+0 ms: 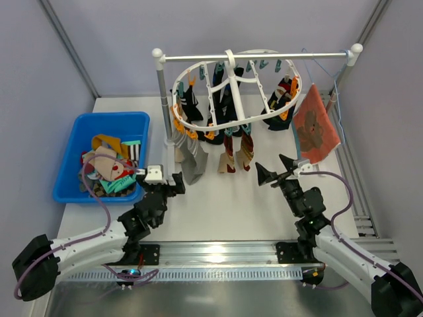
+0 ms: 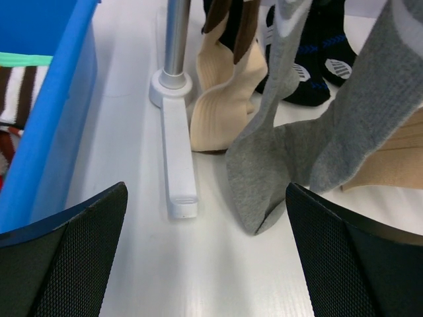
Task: Remove the socks clipped to the hanger
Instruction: Remove the sock from the hanger.
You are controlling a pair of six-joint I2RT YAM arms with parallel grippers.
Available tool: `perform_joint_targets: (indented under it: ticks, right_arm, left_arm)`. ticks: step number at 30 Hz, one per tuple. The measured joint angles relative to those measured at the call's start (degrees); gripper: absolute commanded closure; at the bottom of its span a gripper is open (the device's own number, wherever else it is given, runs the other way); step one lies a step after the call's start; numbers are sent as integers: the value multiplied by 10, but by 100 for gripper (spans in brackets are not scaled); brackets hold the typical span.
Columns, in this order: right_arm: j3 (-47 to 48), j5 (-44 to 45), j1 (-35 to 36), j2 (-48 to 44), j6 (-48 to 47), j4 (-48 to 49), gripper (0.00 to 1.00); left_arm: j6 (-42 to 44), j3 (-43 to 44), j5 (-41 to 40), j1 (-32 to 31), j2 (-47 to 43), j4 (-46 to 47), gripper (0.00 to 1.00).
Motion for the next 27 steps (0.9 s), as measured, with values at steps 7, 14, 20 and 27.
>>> perform_joint_targets:
  ticks: [7,14,20,27]
  right_arm:
    - [0,-59,10,-30,-2,-7,3]
    - [0,-100,20,-15,-3,-9,4]
    - [0,-103,22,8,-4,-11,4]
    - [0,-102,23,-5,-4,-11,4]
  left_arm:
    - [7,4,42,-2,88,82,1]
    - [21,5,76,-31,161,173,2]
    - [55,48,75,-111,262,264,1]
    - [119,182,50,-180,437,361,0]
